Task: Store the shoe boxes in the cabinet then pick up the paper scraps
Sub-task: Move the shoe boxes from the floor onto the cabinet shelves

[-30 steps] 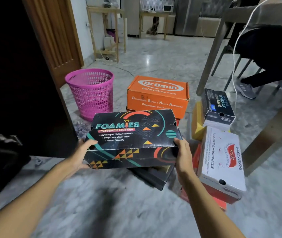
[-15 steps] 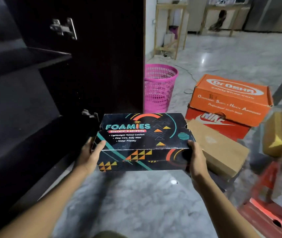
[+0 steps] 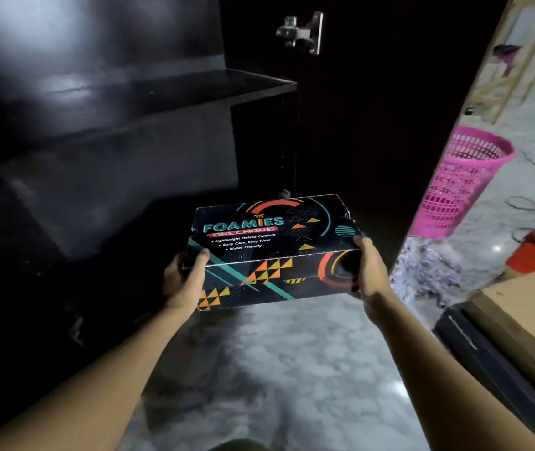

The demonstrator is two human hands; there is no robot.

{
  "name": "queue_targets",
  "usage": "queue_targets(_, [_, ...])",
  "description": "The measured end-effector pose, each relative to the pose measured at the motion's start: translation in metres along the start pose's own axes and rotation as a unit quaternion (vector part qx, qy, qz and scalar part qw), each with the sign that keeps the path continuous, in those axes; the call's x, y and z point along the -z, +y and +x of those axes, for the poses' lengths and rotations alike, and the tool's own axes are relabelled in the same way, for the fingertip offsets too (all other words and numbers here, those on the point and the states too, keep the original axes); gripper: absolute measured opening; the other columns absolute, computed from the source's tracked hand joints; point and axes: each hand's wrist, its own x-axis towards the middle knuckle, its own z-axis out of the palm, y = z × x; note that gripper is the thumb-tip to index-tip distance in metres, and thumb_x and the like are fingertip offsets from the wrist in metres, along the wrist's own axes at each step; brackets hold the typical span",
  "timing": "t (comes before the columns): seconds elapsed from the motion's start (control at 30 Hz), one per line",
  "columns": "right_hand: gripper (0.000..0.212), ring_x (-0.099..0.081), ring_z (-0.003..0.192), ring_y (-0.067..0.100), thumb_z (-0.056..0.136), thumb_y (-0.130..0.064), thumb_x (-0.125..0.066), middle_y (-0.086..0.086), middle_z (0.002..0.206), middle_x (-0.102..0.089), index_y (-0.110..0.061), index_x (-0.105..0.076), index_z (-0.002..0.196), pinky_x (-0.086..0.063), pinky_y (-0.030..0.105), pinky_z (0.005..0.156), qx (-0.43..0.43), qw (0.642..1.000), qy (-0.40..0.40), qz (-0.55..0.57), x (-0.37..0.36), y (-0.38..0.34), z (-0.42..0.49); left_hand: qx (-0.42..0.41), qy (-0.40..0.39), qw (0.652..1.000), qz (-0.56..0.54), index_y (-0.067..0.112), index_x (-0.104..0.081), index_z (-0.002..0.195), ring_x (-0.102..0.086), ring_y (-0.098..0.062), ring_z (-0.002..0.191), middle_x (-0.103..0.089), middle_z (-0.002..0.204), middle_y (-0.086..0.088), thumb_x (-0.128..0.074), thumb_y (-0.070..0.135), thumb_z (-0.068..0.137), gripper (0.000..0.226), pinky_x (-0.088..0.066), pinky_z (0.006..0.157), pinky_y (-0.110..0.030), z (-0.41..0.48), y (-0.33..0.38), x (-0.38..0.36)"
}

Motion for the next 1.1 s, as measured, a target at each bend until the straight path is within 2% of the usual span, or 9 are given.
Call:
queue_targets(0.1, [0.063, -0.061, 0.097, 0.019, 0.077, -0.064, -0.053, 0.001, 0.108, -0.064, -0.021, -0.054, 0.123, -0.046, 0.039, 0.087, -0.01, 0.999, -0.049, -0.005, -0.032, 0.013, 0.01, 0.099, 0.012, 0.995, 0.028, 0.013, -0.061, 0.115, -0.063, -0.035, 0.105, -0.066, 0.111, -0.014, -0.067, 0.042, 0.086, 0.041, -0.052, 0.09, -0.045, 0.014, -0.009, 0.023])
queue_targets(0.2, [0.045, -0.06, 0.105, 0.023, 0.091, -0.053, -0.054, 0.004, 0.114, -0.062, -0.02, -0.05, 0.121, -0.046, 0.044, 0.098, -0.041, 0.996, -0.079, -0.012, -0.068, 0.032, 0.02, 0.213, -0.032, 0.97, 0.109, 0.023, -0.05, 0.127, -0.058, -0.029, 0.112, -0.057, 0.123, -0.006, -0.057, 0.063, 0.083, 0.06, -0.055, 0.086, -0.045, 0.02, -0.019, 0.059])
queue_targets(0.33, [0.059, -0.062, 0.098, 0.023, 0.066, -0.067, -0.057, 0.004, 0.106, -0.066, -0.023, -0.054, 0.106, -0.047, 0.039, 0.087, -0.091, 0.985, -0.144, -0.021, -0.112, 0.057, 0.021, 0.214, 0.021, 0.964, 0.157, 0.022, -0.053, 0.111, -0.057, -0.025, 0.102, -0.057, 0.116, -0.004, -0.056, 0.064, 0.082, 0.051, -0.056, 0.087, -0.049, 0.025, -0.035, 0.091])
queue_targets(0.5, [0.046, -0.062, 0.099, 0.02, 0.089, -0.048, -0.061, 0.005, 0.109, -0.065, -0.013, -0.055, 0.117, -0.047, 0.038, 0.093, -0.089, 0.98, -0.178, -0.023, -0.164, 0.087, 0.032, 0.256, 0.121, 0.95, 0.135, 0.018, -0.052, 0.123, -0.053, -0.037, 0.115, -0.052, 0.124, -0.013, -0.06, 0.047, 0.09, 0.044, -0.054, 0.083, -0.048, 0.029, -0.064, 0.108])
queue_targets(0.63, [0.046, -0.063, 0.096, 0.011, 0.09, -0.048, -0.065, 0.0, 0.108, -0.067, -0.014, -0.056, 0.118, -0.043, 0.03, 0.086, -0.087, 0.972, -0.214, -0.036, -0.188, 0.102, 0.035, 0.183, 0.149, 0.963, 0.128, 0.013, -0.056, 0.114, -0.06, -0.033, 0.107, -0.061, 0.116, -0.013, -0.068, 0.033, 0.088, 0.035, -0.054, 0.087, -0.044, 0.037, -0.077, 0.118])
queue_targets(0.7, [0.049, -0.065, 0.1, 0.011, 0.088, -0.052, -0.065, 0.001, 0.111, -0.07, -0.013, -0.059, 0.117, -0.043, 0.027, 0.083, -0.079, 0.971, -0.221, -0.04, -0.197, 0.109, 0.038, 0.14, 0.113, 0.974, 0.138, 0.013, -0.055, 0.121, -0.062, -0.029, 0.106, -0.065, 0.113, -0.005, -0.077, 0.043, 0.077, 0.058, -0.053, 0.081, -0.033, 0.038, -0.079, 0.121])
queue_targets(0.83, [0.06, -0.063, 0.11, 0.018, 0.086, -0.064, -0.059, 0.005, 0.118, -0.067, -0.015, -0.06, 0.121, -0.044, 0.03, 0.093, -0.052, 0.971, -0.22, -0.072, -0.216, 0.117, 0.041, 0.105, 0.041, 0.942, 0.316, 0.03, -0.041, 0.14, -0.043, -0.036, 0.128, -0.044, 0.137, -0.013, -0.066, 0.079, 0.05, 0.105, -0.043, 0.103, -0.051, 0.043, -0.091, 0.122])
queue_targets(0.93, [0.086, -0.048, 0.128, 0.031, 0.075, -0.085, -0.051, 0.015, 0.132, -0.056, -0.022, -0.054, 0.133, -0.036, 0.042, 0.112, -0.032, 0.966, -0.205, -0.155, -0.233, 0.13, 0.046, 0.029, 0.033, 0.845, 0.533, 0.024, -0.041, 0.141, -0.021, -0.03, 0.138, -0.023, 0.149, -0.008, -0.054, 0.066, 0.079, 0.075, -0.032, 0.109, -0.045, 0.053, -0.094, 0.117])
queue_targets(1.1, [0.065, -0.038, 0.129, 0.042, 0.093, -0.052, -0.057, 0.026, 0.136, -0.034, -0.023, -0.039, 0.148, -0.031, 0.034, 0.11, 0.005, 0.966, -0.158, -0.204, -0.253, 0.128, 0.044, -0.034, -0.008, 0.845, 0.534, 0.016, -0.047, 0.138, -0.034, -0.027, 0.13, -0.04, 0.141, -0.005, -0.052, 0.04, 0.095, 0.049, -0.036, 0.104, -0.037, 0.087, -0.098, 0.109])
